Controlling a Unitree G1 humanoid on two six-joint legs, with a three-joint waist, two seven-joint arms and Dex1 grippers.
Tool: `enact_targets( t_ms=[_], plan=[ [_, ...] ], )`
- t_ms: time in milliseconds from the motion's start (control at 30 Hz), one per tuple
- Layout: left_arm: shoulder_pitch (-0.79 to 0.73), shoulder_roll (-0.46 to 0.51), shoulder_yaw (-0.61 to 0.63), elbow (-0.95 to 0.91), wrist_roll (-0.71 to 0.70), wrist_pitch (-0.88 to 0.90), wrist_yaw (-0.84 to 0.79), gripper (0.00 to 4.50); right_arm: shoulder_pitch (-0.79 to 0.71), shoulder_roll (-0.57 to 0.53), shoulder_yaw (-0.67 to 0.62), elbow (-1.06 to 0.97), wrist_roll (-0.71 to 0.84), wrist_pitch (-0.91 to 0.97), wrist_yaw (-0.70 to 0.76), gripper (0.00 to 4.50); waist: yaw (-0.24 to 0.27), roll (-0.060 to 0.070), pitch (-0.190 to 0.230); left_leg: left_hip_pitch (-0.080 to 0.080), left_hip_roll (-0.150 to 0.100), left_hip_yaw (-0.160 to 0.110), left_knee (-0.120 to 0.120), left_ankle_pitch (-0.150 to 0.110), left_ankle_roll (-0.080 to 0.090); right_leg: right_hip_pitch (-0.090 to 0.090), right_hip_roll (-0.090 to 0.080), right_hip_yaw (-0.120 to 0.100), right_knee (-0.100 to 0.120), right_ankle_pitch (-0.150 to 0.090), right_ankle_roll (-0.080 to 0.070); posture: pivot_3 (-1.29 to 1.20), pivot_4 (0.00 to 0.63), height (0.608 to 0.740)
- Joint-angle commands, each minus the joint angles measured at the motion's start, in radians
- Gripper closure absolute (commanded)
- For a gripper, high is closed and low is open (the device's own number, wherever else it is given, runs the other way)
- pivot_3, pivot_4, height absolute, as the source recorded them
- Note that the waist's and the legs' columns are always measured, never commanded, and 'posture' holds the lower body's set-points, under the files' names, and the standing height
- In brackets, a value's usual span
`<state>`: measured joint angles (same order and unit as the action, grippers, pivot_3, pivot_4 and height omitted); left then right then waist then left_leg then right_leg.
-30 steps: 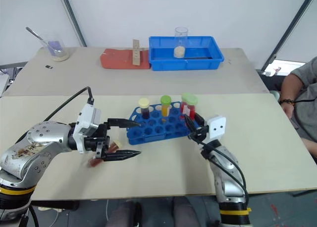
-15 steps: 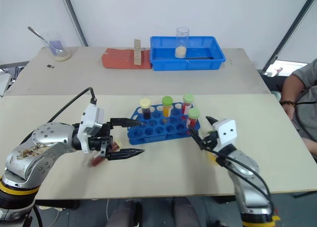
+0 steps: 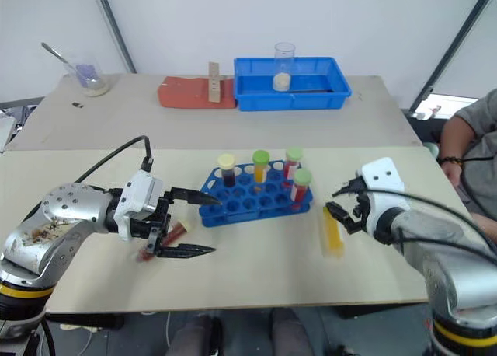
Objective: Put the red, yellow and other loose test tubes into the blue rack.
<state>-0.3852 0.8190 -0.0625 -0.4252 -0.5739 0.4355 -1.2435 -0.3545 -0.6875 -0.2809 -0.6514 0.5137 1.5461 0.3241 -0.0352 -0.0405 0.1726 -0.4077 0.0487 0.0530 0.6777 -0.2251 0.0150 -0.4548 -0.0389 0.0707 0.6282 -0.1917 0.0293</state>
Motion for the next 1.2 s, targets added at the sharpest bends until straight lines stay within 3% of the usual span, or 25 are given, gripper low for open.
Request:
enact_targets(
  t_ms=[33,133,433,533,733,800,967,1100,1200],
  plan=[
    [-0.027,-0.007,-0.011,-0.008,-0.006,-0.02,-0.026,0.0,-0.043,-0.046,0.019,0.082,0.071,0.068,-0.009,0.42,0.003,0.0,0.0,0.0,0.0,0.0,0.0,0.0,0.001,0.0,0.0,0.0,0.0,0.0,0.001,0.0,0.15,0.74],
    [-0.03,-0.024,-0.023,-0.019,-0.004,-0.022,-0.021,0.0,-0.072,-0.091,0.067,0.169,0.138,0.068,-0.029,0.42,0.003,0.0,0.0,-0.003,-0.001,0.0,0.0,-0.001,0.002,0.0,-0.001,0.001,-0.003,0.003,0.008,0.0,0.15,0.74],
    [-0.003,-0.041,-0.036,-0.043,-0.004,-0.024,-0.009,0.0,-0.188,-0.139,0.23,0.384,0.299,0.068,-0.133,0.42,-0.011,0.0,0.0,-0.003,-0.002,0.0,0.001,-0.001,0.002,0.0,-0.001,0.001,-0.002,0.004,0.009,0.0,0.15,0.74],
    [0.007,-0.041,-0.041,-0.049,0.002,-0.03,-0.008,0.0,-0.223,-0.139,0.274,0.44,0.311,0.068,-0.156,1.15,-0.01,0.0,0.0,-0.003,-0.002,0.0,0.001,-0.001,0.003,0.0,-0.001,0.001,-0.002,0.004,0.009,0.0,0.15,0.74],
    [0.022,-0.038,-0.042,-0.054,0.016,-0.04,-0.008,0.0,-0.266,-0.139,0.312,0.517,0.374,0.068,-0.189,3.23,-0.008,0.0,0.0,-0.004,-0.002,0.0,0.001,-0.001,0.003,0.0,-0.001,0.001,-0.003,0.005,0.01,0.0,0.15,0.74],
    [0.029,-0.036,-0.042,-0.053,0.023,-0.044,-0.011,0.0,-0.261,-0.142,0.299,0.531,0.405,0.068,-0.211,3.53,-0.008,0.0,0.0,-0.004,-0.001,0.0,0.001,-0.001,0.003,0.0,-0.001,0.001,-0.003,0.004,0.01,0.0,0.15,0.74],
    [0.048,-0.025,-0.026,-0.045,0.02,-0.037,-0.011,0.0,-0.207,-0.203,0.21,0.473,0.507,0.068,-0.24,3.53,-0.003,0.0,0.0,-0.004,-0.001,0.0,0.001,-0.001,0.003,0.0,-0.001,0.001,-0.003,0.005,0.01,0.0,0.15,0.74],
    [0.07,-0.01,0.019,-0.014,0.007,-0.026,0.004,0.0,-0.076,-0.286,0.097,0.272,0.616,0.067,-0.18,3.53,0.001,0.0,0.0,-0.005,-0.001,-0.001,0.001,-0.001,0.003,-0.001,-0.001,0.001,-0.003,0.004,0.01,0.0,0.15,0.74],
    [0.09,0.004,0.066,0.018,0.01,-0.028,0.016,0.0,0.065,-0.261,-0.041,0.073,0.67,-0.015,-0.109,3.53,-0.002,0.0,0.0,-0.005,-0.001,-0.001,0.001,-0.001,0.003,-0.001,-0.001,0.0,-0.003,0.004,0.011,0.0,0.15,0.74]
  ],
)
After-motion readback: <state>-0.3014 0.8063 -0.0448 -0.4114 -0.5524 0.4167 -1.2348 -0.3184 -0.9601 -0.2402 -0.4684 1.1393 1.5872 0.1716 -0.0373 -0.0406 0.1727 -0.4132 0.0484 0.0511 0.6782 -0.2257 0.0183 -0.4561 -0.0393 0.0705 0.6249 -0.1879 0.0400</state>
